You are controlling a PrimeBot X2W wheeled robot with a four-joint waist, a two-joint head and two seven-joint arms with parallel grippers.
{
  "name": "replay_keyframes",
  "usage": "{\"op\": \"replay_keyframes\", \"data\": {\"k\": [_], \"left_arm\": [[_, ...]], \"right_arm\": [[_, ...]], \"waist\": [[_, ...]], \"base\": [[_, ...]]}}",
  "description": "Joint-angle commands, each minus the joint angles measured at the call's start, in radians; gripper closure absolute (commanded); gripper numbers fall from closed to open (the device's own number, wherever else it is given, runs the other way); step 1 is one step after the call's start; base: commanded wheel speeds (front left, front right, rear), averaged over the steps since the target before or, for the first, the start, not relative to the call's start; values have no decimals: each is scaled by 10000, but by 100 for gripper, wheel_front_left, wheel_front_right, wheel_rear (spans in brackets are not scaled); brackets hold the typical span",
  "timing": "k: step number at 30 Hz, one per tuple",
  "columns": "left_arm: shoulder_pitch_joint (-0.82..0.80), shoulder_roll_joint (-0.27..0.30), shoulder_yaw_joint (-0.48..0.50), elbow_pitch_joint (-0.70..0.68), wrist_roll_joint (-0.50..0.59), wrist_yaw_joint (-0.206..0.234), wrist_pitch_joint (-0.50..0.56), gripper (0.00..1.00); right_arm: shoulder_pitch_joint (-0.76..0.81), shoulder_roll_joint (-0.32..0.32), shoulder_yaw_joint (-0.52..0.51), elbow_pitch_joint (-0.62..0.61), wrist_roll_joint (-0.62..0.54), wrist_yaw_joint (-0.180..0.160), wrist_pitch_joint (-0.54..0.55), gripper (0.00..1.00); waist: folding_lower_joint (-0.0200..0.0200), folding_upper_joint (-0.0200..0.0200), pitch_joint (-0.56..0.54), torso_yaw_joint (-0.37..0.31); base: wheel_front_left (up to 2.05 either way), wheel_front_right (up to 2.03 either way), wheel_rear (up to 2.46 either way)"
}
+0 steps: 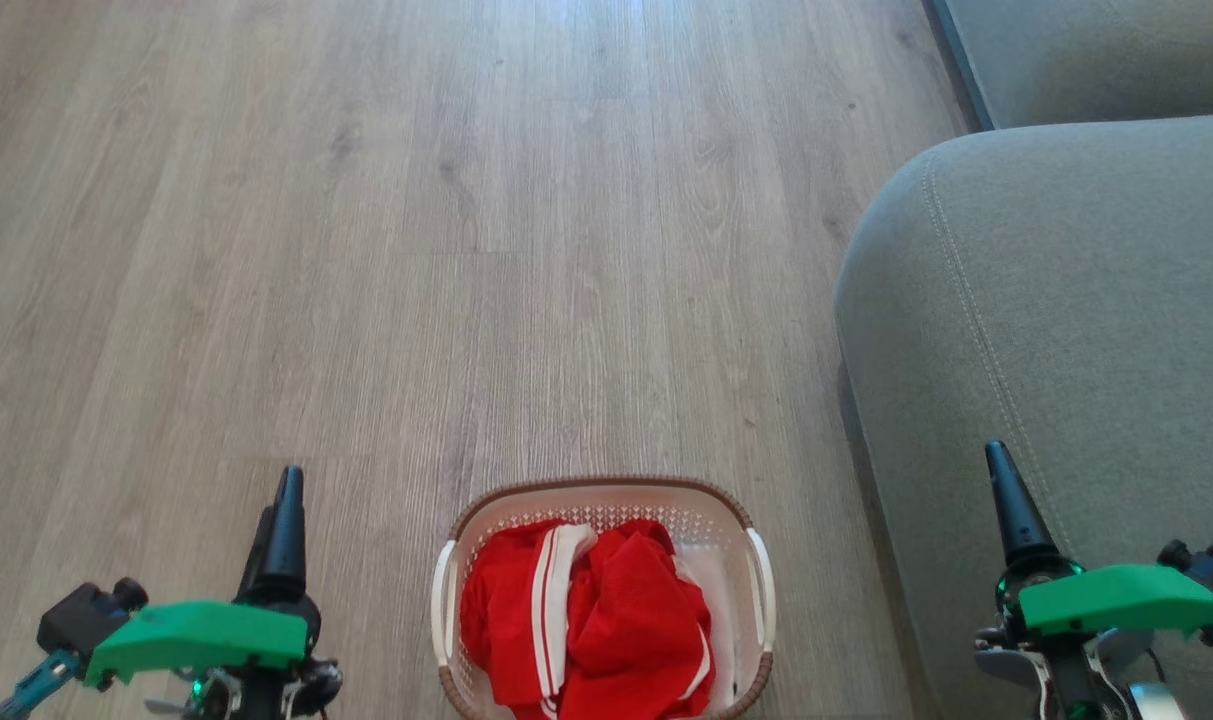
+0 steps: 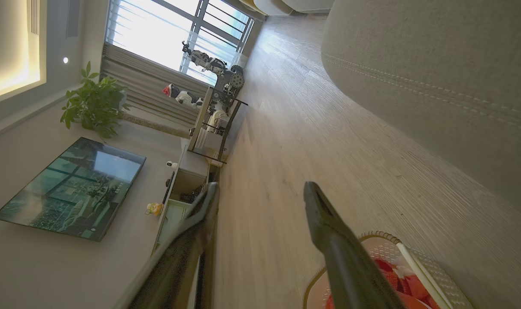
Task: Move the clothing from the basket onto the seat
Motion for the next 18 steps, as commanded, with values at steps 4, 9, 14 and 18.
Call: {"op": "replay_keyframes", "data": {"k": [4,9,14,18], "left_arm": [[-109,116,-13,-503,1033,154,-217,0],[-13,120,-137,-572,1916,284,-363,0],[78,129,-250,-641,2693,422,-510,0],[142,167,-342,-692,3263,538,-627,0]], "right_arm": [[-340,-88,180,-520,-759,-1,-230,0],[-288,-91,285,-551,-1445,-1,-377,0],[-266,-95,418,-574,-2142,-1,-525,0],[-253,-98,525,-562,-2709,-1,-643,0]], "waist": [[0,0,-31,16],[0,0,-74,35],[0,0,-105,41],[0,0,-119,47]], "base": [[0,0,0],[0,0,0],[0,0,0],[0,0,0]]}}
